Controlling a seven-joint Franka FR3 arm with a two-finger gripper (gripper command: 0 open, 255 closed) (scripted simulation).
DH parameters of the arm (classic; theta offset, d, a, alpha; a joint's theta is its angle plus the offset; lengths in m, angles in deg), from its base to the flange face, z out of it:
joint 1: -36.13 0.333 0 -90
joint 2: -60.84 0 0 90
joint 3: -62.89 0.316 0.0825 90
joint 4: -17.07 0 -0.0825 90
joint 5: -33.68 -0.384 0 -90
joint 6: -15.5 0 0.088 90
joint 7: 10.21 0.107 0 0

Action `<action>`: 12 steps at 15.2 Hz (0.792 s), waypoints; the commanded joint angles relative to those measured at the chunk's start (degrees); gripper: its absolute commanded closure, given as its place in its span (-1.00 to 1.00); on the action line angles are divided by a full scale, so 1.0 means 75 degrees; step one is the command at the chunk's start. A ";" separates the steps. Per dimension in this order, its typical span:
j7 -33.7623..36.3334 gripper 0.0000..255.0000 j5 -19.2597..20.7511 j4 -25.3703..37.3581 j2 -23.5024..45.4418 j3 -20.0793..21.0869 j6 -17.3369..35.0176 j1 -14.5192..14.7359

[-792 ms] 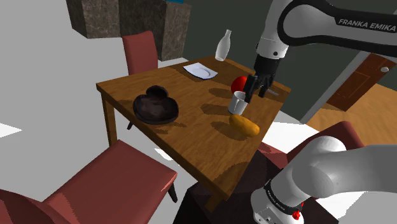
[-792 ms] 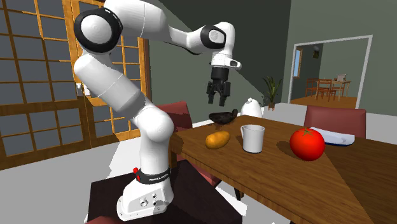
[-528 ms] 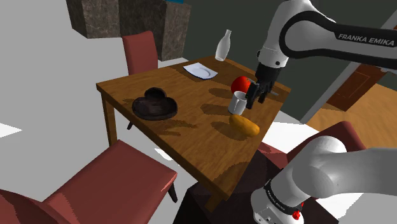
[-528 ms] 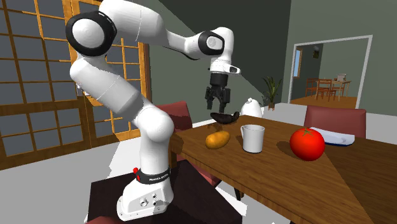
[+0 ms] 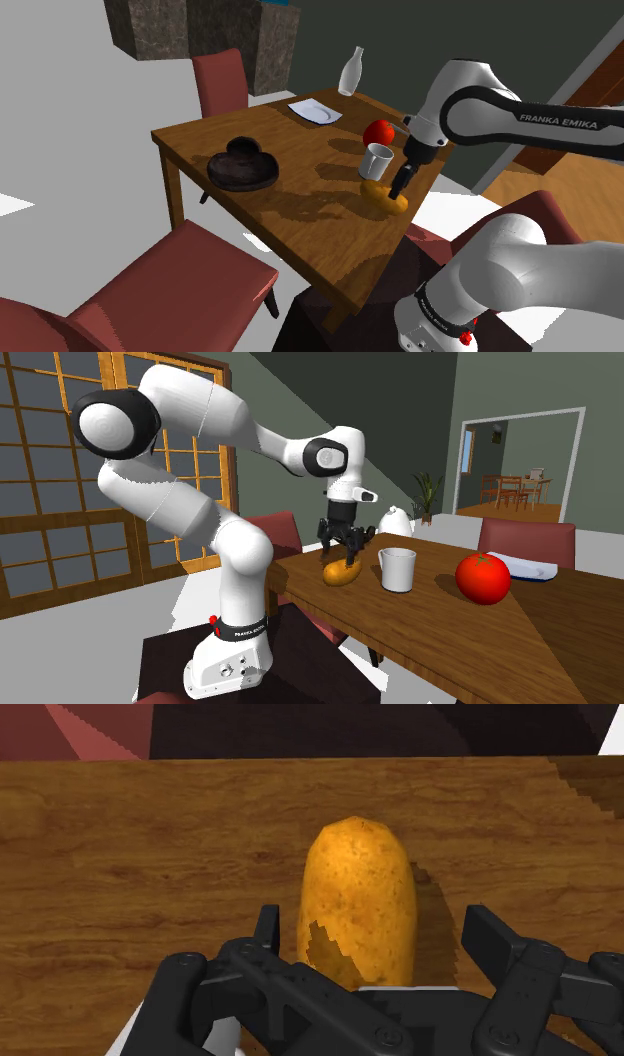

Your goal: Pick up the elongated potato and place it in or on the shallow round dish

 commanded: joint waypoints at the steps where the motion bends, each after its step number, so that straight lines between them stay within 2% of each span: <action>1: -0.0100 -1.00 0.0060 -0.0253 -0.0028 -0.0084 0.0260 -0.0017; 6: -0.0096 -1.00 0.0157 -0.0756 0.0140 -0.0174 0.0927 -0.0062; 12: -0.0096 -1.00 0.0158 -0.0756 0.0140 -0.0174 0.0927 -0.0062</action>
